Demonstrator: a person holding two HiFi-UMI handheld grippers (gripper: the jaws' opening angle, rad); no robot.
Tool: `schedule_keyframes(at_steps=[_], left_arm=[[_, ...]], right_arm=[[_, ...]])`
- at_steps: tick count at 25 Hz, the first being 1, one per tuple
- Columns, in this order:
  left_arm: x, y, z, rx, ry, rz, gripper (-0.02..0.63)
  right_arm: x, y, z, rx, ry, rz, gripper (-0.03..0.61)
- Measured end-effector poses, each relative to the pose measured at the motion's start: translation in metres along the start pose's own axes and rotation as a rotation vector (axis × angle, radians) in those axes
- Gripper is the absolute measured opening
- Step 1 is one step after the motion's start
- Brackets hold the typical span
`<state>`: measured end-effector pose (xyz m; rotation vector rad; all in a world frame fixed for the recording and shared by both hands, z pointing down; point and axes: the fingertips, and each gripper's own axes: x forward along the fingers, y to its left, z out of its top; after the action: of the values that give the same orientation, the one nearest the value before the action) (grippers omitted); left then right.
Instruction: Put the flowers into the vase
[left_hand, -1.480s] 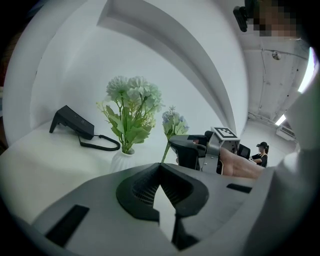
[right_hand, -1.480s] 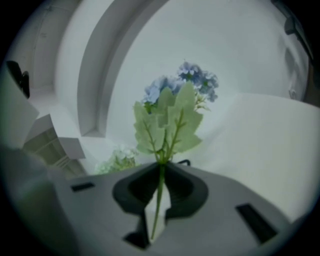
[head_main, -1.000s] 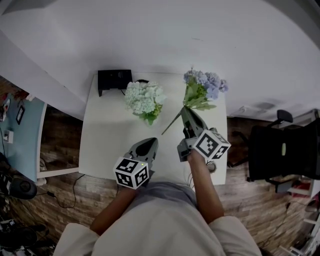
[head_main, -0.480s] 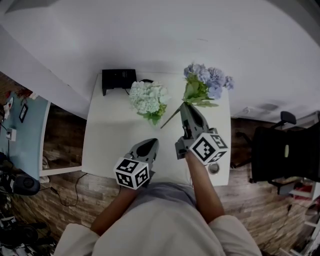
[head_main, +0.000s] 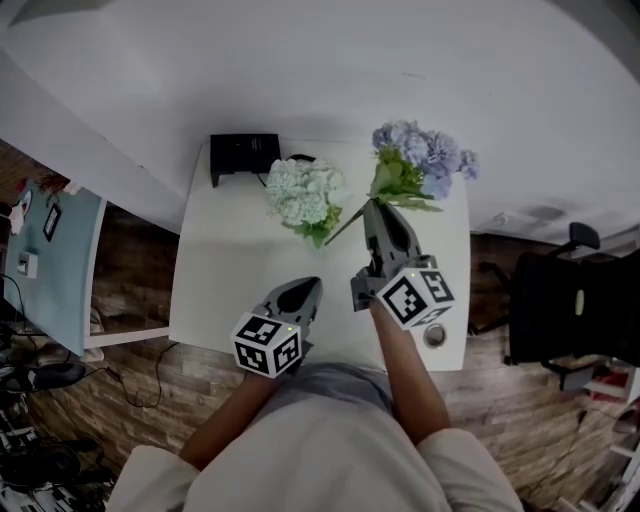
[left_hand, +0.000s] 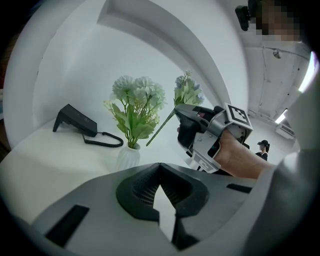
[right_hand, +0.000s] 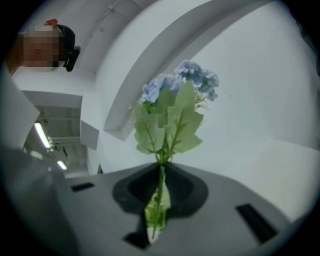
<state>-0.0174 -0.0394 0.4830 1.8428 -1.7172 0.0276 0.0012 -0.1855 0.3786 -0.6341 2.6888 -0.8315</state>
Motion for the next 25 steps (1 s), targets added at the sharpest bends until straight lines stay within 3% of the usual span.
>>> schedule_keyframes(at_steps=[25], left_arm=[[0.000, 0.007, -0.008, -0.017, 0.045, -0.009, 0.023]], right_arm=[[0.013, -0.003, -0.018, -0.121, -0.020, -0.051, 0.046]])
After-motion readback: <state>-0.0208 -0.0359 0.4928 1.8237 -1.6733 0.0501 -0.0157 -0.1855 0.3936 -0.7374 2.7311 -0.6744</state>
